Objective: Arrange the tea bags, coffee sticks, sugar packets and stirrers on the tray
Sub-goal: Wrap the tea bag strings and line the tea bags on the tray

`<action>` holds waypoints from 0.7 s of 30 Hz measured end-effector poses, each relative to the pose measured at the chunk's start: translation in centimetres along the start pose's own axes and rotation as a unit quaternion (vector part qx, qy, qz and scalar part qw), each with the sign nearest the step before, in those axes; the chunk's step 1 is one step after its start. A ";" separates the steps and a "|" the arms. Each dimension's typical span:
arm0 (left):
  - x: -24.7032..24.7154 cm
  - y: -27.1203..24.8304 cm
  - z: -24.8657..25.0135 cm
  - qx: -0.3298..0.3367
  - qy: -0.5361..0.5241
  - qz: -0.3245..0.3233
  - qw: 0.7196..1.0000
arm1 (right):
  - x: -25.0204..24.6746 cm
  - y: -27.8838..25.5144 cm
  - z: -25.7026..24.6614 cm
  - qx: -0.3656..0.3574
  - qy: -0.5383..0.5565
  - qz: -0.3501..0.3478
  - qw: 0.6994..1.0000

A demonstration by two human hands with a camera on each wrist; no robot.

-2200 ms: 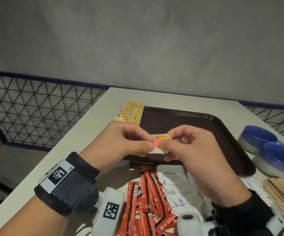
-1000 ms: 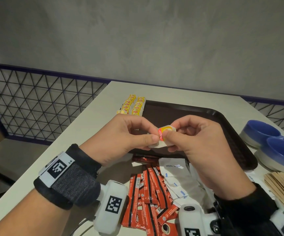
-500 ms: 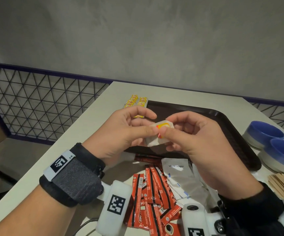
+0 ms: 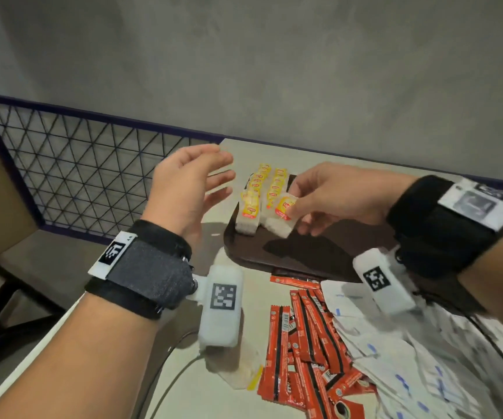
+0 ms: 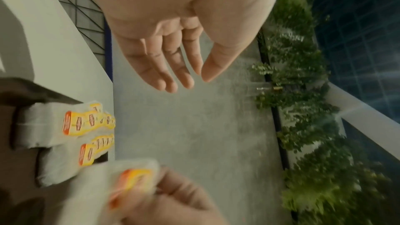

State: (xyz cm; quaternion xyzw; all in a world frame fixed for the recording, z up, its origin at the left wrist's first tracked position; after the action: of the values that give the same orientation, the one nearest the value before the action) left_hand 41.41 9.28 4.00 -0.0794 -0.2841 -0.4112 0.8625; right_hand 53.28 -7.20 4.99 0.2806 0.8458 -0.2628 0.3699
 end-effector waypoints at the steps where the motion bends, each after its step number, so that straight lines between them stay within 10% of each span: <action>1: -0.6 0.3 0.2 0.002 -0.011 0.014 1.000 | 0.6 1.0 0.4 0.008 -0.032 -0.023 0.999; 21: -2.5 1.5 0.7 0.001 -0.059 0.057 0.997 | 3.0 6.2 0.9 0.116 -0.127 -0.041 0.984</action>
State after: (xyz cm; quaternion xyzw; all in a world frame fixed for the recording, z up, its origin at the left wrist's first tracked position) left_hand 40.96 12.19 3.35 -0.1187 -0.3294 -0.3561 0.8663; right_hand 56.12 -2.55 0.67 0.2507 0.7664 -0.4078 0.4282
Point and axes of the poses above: each hand's wrist, its own y-axis towards the middle knuckle, its own x-axis out of the palm, z = x × y, the point moved 7 cm from there along y, towards the middle knuckle, and after that the axes turned 10 degrees about -y, right-handed, at the moved point
